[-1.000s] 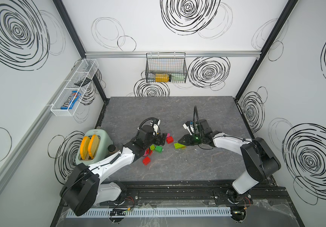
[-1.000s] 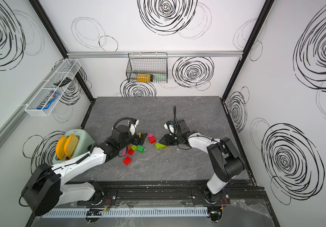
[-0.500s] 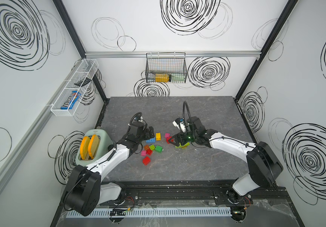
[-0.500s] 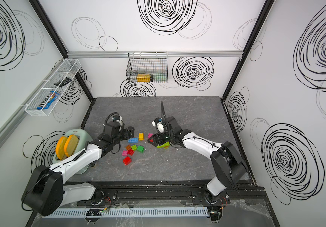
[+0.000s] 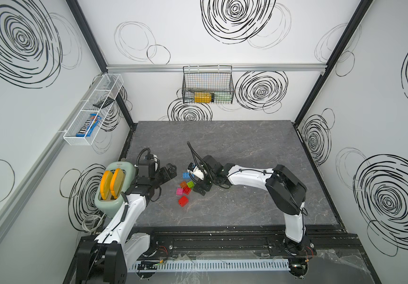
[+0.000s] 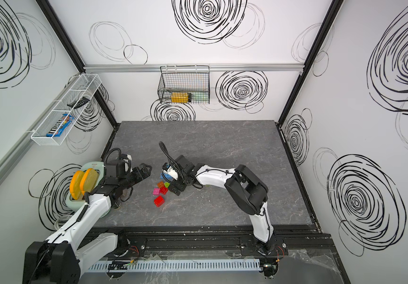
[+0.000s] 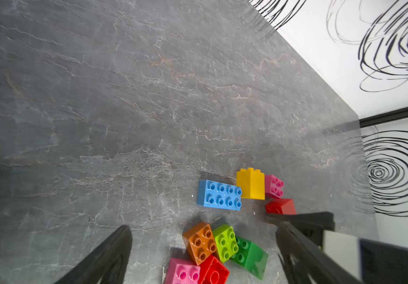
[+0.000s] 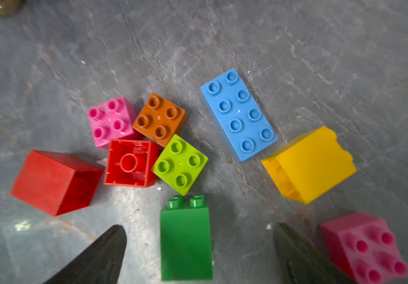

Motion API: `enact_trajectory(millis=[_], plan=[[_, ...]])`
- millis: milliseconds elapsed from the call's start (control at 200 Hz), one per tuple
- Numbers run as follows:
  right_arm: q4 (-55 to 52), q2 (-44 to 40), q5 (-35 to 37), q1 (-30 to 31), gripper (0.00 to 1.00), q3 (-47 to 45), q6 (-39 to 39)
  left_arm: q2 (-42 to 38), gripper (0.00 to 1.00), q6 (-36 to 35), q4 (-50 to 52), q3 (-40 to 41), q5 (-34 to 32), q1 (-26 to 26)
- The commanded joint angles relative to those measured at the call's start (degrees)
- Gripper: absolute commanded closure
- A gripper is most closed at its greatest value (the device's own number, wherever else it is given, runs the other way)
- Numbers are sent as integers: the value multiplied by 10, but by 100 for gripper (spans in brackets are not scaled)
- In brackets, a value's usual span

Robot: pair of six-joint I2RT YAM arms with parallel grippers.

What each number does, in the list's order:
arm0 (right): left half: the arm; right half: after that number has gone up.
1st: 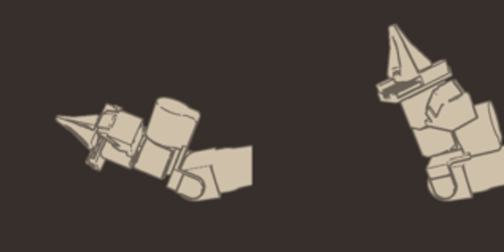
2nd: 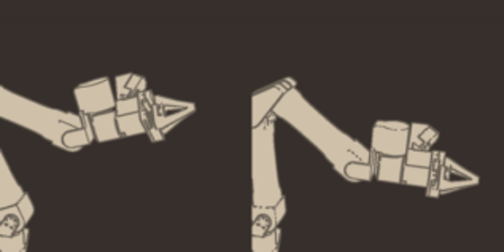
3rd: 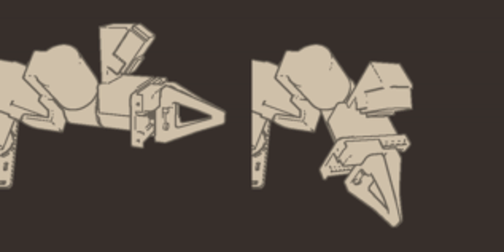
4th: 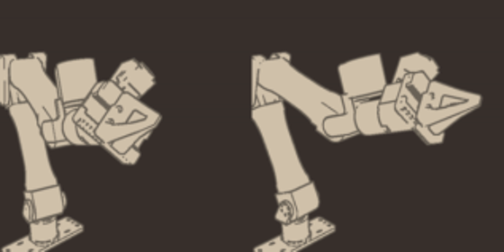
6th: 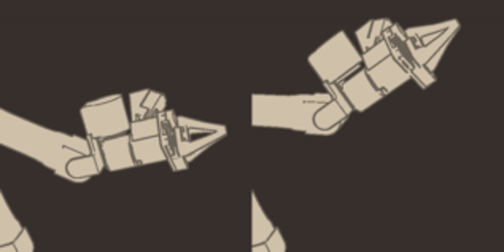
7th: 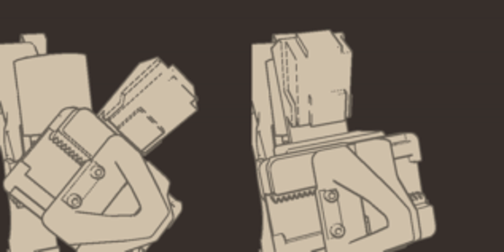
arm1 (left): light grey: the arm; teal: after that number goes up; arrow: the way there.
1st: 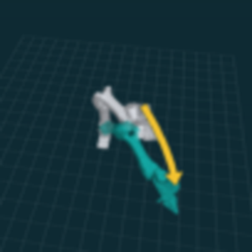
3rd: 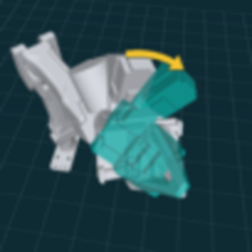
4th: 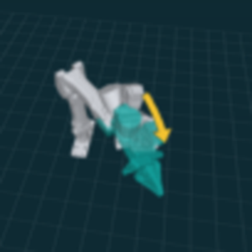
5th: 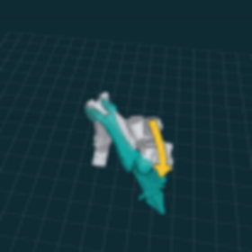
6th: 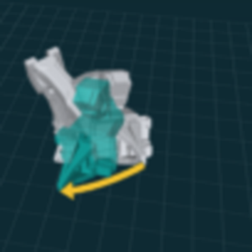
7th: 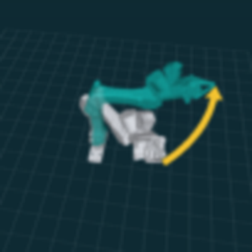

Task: Assemble the number 4 with lego
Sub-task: Pick up the lego brick from the center of the board.

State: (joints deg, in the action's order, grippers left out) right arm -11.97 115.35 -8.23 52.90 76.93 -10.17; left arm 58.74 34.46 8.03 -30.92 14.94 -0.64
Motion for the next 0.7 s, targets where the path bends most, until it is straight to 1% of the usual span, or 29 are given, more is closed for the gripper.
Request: enact_trajectory(millis=[0, 50, 155, 285, 475, 530, 610, 696], plan=[[-56, 18, 34, 5, 4, 34, -57, -10, 4, -3, -11, 13, 51, 3], [-63, 24, 27, 5, 5, 41, -61, -12, 4, -4, -5, 11, 47, 2], [-67, 27, 13, 6, 12, 39, -65, -10, 4, -8, 5, 9, 40, 2], [-70, 31, 15, 9, 25, 37, -65, -1, 4, -8, 2, 9, 43, -3], [-60, 34, 16, 12, 42, 35, -63, 9, 4, -10, 4, 7, 44, -14], [-53, 34, 19, 12, 49, 33, -61, 12, 4, -10, 6, 7, 44, -15], [-47, 18, 18, 12, 58, 25, -58, 17, 4, -10, 16, 3, 43, -18], [-18, -31, -3, 9, 63, -6, -55, 24, 3, -24, 39, -15, 60, -31]])
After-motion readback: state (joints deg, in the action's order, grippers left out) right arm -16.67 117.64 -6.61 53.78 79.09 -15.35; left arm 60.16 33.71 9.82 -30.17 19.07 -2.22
